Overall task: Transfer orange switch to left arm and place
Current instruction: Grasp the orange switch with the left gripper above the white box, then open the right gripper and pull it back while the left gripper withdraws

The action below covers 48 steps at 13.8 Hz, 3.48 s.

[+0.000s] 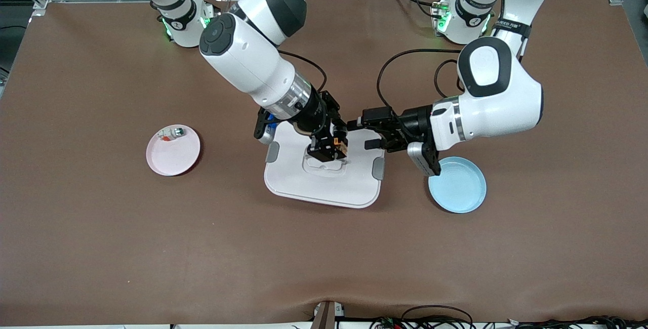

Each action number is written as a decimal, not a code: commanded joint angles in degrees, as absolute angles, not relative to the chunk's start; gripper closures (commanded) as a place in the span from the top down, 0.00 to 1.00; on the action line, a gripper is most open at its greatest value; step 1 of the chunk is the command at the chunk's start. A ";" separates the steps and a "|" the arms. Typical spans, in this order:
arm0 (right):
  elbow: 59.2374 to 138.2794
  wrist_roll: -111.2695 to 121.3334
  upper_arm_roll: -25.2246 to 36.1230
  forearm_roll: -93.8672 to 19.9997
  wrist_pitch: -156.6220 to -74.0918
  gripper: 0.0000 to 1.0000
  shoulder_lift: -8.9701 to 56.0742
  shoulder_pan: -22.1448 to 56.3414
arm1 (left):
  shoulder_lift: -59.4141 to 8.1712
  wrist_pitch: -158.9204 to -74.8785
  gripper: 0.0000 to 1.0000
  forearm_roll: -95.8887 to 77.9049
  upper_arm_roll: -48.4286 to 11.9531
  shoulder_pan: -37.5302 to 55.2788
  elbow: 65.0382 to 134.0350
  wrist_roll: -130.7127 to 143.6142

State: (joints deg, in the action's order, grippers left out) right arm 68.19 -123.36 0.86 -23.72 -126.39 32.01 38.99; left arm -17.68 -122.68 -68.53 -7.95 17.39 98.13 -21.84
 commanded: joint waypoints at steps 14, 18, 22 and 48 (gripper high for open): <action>61.87 -127.09 0.26 -24.35 -125.51 0.00 34.72 41.13 | -20.04 -129.55 1.00 -69.61 -8.00 18.37 95.80 -27.77; 61.79 -127.18 0.44 -24.35 -125.68 0.00 34.80 41.57 | -19.78 -129.29 0.28 -69.52 -8.00 18.28 96.15 -27.68; 61.79 -127.18 0.44 -24.35 -125.95 0.00 34.80 41.57 | -19.69 -129.02 0.00 -69.17 -8.00 18.11 96.15 -27.95; 61.79 -99.27 0.88 -21.80 -113.24 1.00 34.10 40.08 | -7.30 -103.30 0.00 -48.19 -7.56 5.98 96.51 -20.83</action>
